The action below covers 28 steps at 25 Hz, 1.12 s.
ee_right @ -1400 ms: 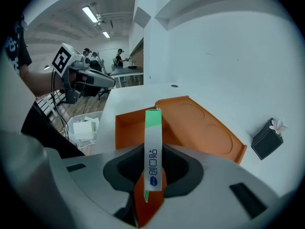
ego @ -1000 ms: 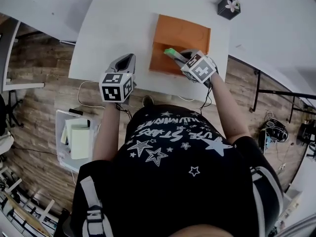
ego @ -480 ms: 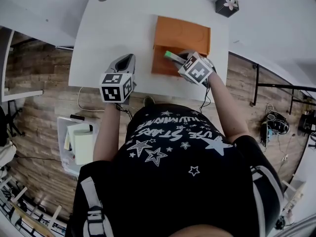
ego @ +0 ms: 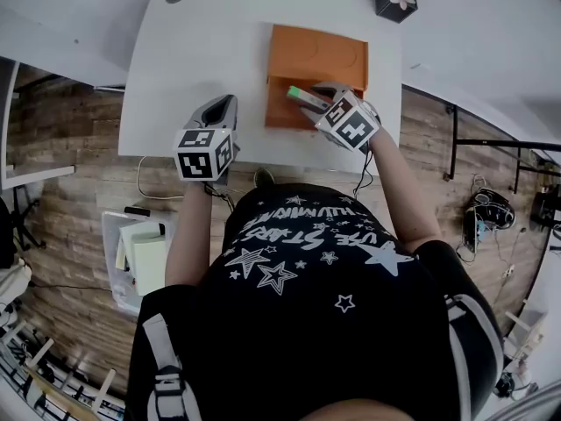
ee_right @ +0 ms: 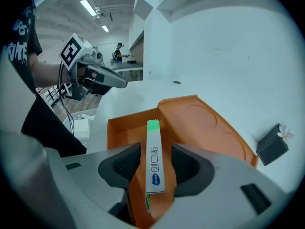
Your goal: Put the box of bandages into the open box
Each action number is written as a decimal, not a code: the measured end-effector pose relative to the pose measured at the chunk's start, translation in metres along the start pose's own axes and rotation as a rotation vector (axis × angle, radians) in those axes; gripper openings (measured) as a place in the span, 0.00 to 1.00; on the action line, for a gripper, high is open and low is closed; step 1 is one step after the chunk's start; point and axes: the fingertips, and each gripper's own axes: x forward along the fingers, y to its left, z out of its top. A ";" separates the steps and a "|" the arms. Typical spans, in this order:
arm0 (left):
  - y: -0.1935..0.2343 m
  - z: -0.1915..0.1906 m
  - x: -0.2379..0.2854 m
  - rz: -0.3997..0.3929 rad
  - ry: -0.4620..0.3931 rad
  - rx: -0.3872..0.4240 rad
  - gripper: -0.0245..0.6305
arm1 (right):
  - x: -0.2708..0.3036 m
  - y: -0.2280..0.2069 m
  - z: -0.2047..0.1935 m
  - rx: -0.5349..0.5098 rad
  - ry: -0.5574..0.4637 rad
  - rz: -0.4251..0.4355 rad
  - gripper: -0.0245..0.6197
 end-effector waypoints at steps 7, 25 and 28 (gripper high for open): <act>-0.009 -0.002 -0.005 0.025 -0.018 -0.004 0.07 | -0.032 0.001 0.009 0.026 -0.132 -0.024 0.34; -0.120 -0.021 -0.064 0.172 -0.111 -0.009 0.07 | -0.185 -0.026 -0.028 0.238 -0.640 -0.171 0.20; -0.150 -0.032 -0.077 0.186 -0.123 -0.009 0.07 | -0.212 -0.015 -0.045 0.233 -0.676 -0.182 0.17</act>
